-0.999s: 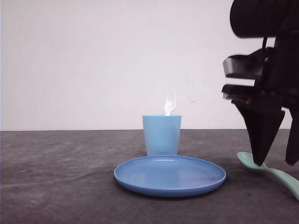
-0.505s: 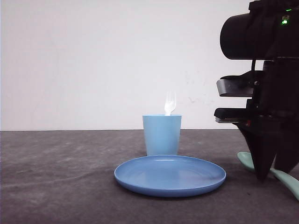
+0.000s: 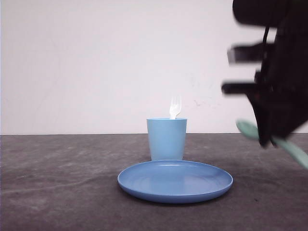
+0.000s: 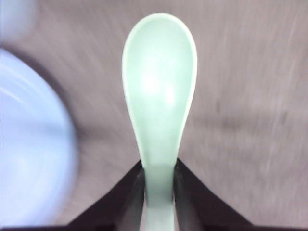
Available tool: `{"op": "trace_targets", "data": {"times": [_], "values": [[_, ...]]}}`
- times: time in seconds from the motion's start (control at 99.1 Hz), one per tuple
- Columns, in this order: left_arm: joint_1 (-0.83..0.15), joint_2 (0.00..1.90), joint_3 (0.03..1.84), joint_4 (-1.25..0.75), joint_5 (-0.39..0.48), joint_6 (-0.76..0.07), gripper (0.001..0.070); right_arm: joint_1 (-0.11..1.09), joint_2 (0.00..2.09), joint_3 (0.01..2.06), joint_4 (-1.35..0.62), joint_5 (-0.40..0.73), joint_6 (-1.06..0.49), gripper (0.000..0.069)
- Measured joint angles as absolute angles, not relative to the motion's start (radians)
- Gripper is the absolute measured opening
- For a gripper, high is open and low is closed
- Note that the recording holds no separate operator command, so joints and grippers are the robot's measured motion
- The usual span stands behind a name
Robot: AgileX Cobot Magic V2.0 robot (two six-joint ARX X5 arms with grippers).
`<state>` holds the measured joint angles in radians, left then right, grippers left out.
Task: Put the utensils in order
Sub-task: 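Carry the green spoon with the right gripper above the blue cup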
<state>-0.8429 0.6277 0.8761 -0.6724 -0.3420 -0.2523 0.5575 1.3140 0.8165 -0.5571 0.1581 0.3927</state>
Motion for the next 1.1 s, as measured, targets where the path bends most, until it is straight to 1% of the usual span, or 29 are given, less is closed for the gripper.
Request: {"op": "trace_targets", "data": {"times": [0.232, 0.383, 0.545, 0.757, 0.888, 1.1], "values": [[-0.843, 0.628, 0.876, -0.67, -0.342, -0.252, 0.0392, 0.612, 1.108, 0.817, -0.343, 0.159, 0.385, 0.0092], [-0.843, 0.628, 0.876, -0.665, -0.342, -0.252, 0.0392, 0.651, 1.083, 0.817, -0.137, 0.175, 0.33, 0.0092], [-0.843, 0.628, 0.876, -0.665, -0.342, -0.253, 0.0392, 0.693, 1.148, 0.817, 0.072, 0.208, 0.231, 0.0092], [-0.843, 0.628, 0.876, -0.665, -0.342, -0.252, 0.0392, 0.719, 1.319, 0.817, 0.293, 0.21, 0.136, 0.0092], [-0.843, 0.628, 0.876, -0.665, -0.342, -0.252, 0.0392, 0.72, 1.413, 0.817, 0.402, 0.209, 0.108, 0.0092], [-0.843, 0.628, 0.876, -0.667, -0.342, -0.252, 0.0392, 0.72, 1.536, 0.817, 0.514, 0.209, 0.101, 0.0092]]}}
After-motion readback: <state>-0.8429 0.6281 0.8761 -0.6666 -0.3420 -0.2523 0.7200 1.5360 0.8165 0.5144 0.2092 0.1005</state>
